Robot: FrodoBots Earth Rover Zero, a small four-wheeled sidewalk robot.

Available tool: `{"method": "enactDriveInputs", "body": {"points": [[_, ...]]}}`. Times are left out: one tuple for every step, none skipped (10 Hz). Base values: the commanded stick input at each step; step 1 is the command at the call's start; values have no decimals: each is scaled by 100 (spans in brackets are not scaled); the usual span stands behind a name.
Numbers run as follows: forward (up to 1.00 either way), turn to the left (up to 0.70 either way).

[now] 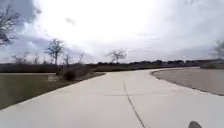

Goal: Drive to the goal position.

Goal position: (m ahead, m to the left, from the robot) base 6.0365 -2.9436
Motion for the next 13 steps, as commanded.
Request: {"method": "enactDriveInputs", "body": {"points": [[100,0],[100,0],[100,0],[100,0],[100,0],[100,0],[100,-1],[100,-6],[100,-19],[100,-32],[100,-40],[100,-40],[100,-31]]}}
